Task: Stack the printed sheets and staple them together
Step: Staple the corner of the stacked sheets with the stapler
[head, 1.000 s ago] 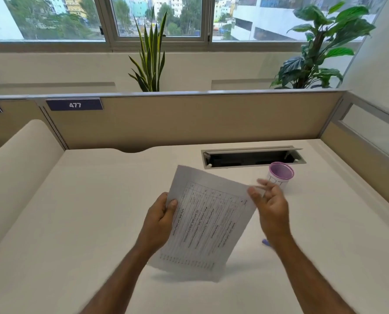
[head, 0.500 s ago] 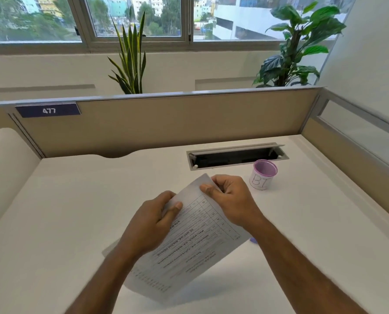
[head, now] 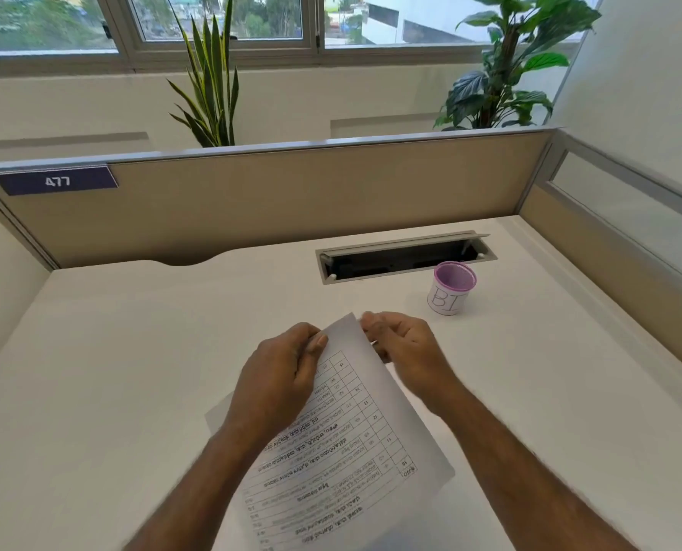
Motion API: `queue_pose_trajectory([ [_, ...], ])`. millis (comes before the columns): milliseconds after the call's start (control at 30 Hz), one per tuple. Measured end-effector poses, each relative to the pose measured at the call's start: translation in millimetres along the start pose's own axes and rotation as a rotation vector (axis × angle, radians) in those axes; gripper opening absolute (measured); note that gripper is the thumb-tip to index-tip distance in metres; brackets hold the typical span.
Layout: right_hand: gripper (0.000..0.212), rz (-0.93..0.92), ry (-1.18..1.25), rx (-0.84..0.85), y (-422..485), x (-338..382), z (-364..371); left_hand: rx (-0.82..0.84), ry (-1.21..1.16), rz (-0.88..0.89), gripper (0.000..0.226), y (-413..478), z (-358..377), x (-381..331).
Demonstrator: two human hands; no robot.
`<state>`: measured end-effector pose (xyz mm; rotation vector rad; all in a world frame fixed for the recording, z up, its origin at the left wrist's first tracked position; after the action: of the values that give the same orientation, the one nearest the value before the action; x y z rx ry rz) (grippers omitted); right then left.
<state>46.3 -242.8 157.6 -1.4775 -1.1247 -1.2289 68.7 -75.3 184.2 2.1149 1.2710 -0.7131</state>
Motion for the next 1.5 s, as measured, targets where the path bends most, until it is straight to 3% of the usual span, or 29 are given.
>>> queue_pose_trajectory([
  [133,0.015,0.021,-0.074,-0.222,3,-41,-65,0.016,-0.016,-0.015,0.027,0,-2,7],
  [233,0.013,0.165,-0.424,-0.321,-1,-102,-116,0.02,-0.013,-0.023,0.025,1,-3,13],
  [300,0.029,0.278,-0.644,-0.305,-6,-142,-140,0.025,-0.02,-0.031,0.025,2,-4,16],
  [400,0.068,0.383,-0.925,-0.154,-12,-187,-144,0.033,-0.03,-0.044,0.025,3,-4,18],
  [500,0.066,0.379,-1.113,-0.054,-14,-206,-131,0.053,-0.032,-0.05,0.024,4,-1,20],
  [733,0.025,0.261,-0.951,-0.107,-4,-208,-119,0.046,-0.023,-0.039,0.023,0,-3,20],
  [800,0.025,0.249,-0.882,-0.071,-2,-204,-117,0.05,-0.024,-0.044,0.024,-1,-5,22],
  [933,0.005,0.259,-0.385,-0.046,-3,-191,-109,0.049,-0.03,-0.044,0.023,-3,-5,24],
  [1033,0.017,0.213,-0.058,-0.013,-5,-154,-92,0.05,-0.025,-0.049,0.023,-4,-6,26],
  [1100,0.039,0.147,0.031,0.078,-8,-121,-76,0.059,-0.025,-0.052,0.024,-4,-5,26],
  [1200,0.061,0.078,0.066,0.2,-10,-82,-57,0.073,-0.017,-0.051,0.025,-5,-4,25],
  [1333,0.032,0.007,-0.032,0.302,-7,-43,-39,0.081,-0.004,-0.044,0.025,-5,-6,21],
  [1500,0.024,-0.066,-0.158,0.404,-2,-15,-14,0.09,0.009,-0.034,0.026,-8,-4,18],
])
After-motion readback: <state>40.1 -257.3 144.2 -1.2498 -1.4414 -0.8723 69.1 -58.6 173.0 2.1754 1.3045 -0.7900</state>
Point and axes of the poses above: each hand's wrist, its own y-axis towards the middle knuckle, its own z-axis out of the palm, x = y × z, the point moved 8 cm from there along y, towards the middle knuckle
